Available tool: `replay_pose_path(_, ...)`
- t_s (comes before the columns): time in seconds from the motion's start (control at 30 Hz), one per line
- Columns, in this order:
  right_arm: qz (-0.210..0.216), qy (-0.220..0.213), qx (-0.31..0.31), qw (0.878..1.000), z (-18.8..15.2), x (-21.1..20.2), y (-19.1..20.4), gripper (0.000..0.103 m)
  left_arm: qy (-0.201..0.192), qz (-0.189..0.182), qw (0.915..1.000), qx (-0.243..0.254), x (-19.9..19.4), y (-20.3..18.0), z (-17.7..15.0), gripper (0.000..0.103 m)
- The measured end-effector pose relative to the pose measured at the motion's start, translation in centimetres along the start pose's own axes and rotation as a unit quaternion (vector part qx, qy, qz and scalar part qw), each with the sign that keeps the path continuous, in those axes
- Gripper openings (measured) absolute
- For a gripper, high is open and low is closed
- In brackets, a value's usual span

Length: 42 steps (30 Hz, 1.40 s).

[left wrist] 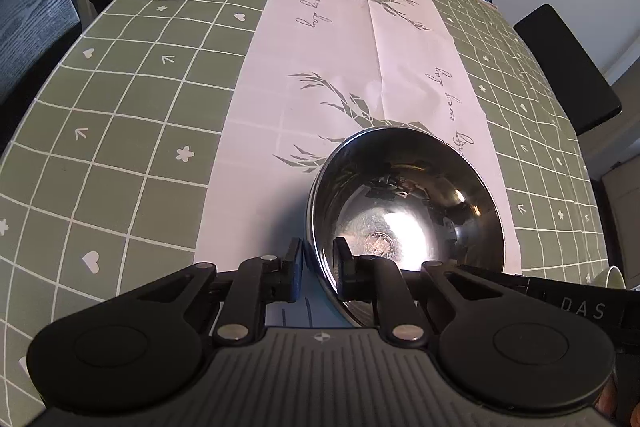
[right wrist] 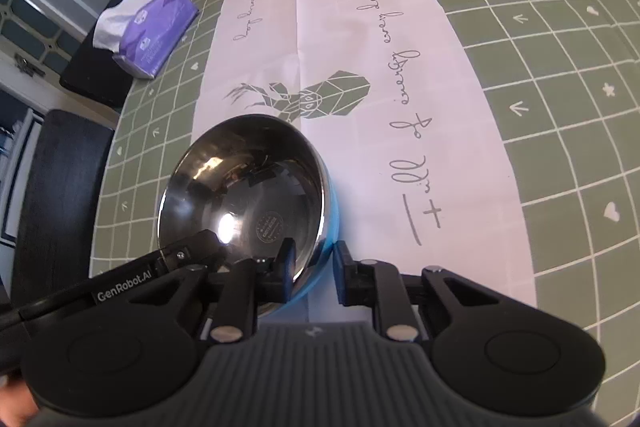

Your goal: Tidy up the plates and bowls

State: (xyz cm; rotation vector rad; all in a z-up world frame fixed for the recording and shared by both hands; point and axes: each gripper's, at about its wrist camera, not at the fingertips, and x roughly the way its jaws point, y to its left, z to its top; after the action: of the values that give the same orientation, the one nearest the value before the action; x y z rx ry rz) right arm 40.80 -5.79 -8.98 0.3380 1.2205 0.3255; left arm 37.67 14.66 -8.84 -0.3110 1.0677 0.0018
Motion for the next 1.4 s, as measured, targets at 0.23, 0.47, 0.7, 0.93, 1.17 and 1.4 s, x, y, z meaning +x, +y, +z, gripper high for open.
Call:
replay_pose_path(0.23,0.002,0.003,-0.007,1.000,-1.1,-0.8,0.0,0.015,0.002,0.012,0.9999,-0.011,-1.5,0.0,-1.3,0.016)
replay_pose_path(0.47,0.021,0.003,-0.017,1.000,-3.5,-4.3,0.0,0.015,-0.007,0.032,0.9994,0.008,-6.0,-1.9,-2.9,0.014)
replay_pose_path(0.7,0.034,-0.010,-0.032,0.999,-6.5,-9.7,-0.3,0.014,-0.021,0.037,0.9987,0.028,-11.5,-4.4,-5.2,0.014)
replay_pose_path(0.93,0.041,-0.022,-0.048,0.998,-10.1,-15.2,-2.1,0.014,-0.024,0.020,0.9981,0.054,-16.0,-7.8,-8.7,0.016)
replay_pose_path(1.17,0.042,-0.039,-0.055,0.997,-13.5,-20.6,-5.8,0.013,-0.015,-0.011,0.9952,0.096,-18.6,-11.8,-12.4,0.018)
replay_pose_path(1.4,0.024,-0.049,-0.050,0.997,-16.2,-23.9,-10.0,0.012,0.013,-0.041,0.9907,0.129,-18.3,-15.4,-15.8,0.018)
